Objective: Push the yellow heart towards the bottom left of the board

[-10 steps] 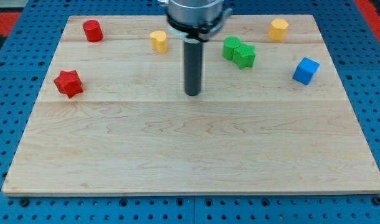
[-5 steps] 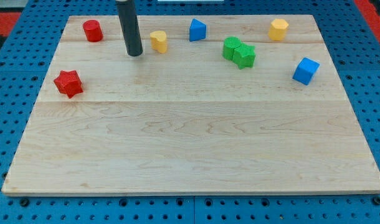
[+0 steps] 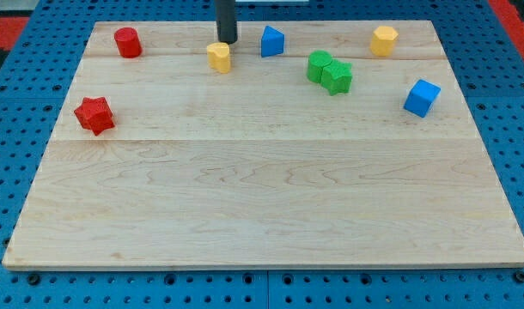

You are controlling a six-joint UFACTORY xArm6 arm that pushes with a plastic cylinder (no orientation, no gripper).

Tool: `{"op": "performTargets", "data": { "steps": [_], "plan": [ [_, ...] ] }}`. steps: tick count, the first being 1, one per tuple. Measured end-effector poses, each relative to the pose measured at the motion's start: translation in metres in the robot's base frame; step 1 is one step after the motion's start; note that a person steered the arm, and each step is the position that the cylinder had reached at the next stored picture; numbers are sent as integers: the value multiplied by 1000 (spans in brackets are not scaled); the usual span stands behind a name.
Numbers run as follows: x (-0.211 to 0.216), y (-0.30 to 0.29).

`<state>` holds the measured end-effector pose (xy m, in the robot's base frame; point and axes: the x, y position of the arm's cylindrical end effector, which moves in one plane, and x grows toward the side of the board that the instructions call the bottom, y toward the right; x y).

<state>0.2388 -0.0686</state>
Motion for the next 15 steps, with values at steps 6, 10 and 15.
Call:
{"op": "performTargets", "data": {
  "steps": [6,10,15],
  "plan": [
    [99,21],
    [195,-60],
    [289,-103]
  ]
}}
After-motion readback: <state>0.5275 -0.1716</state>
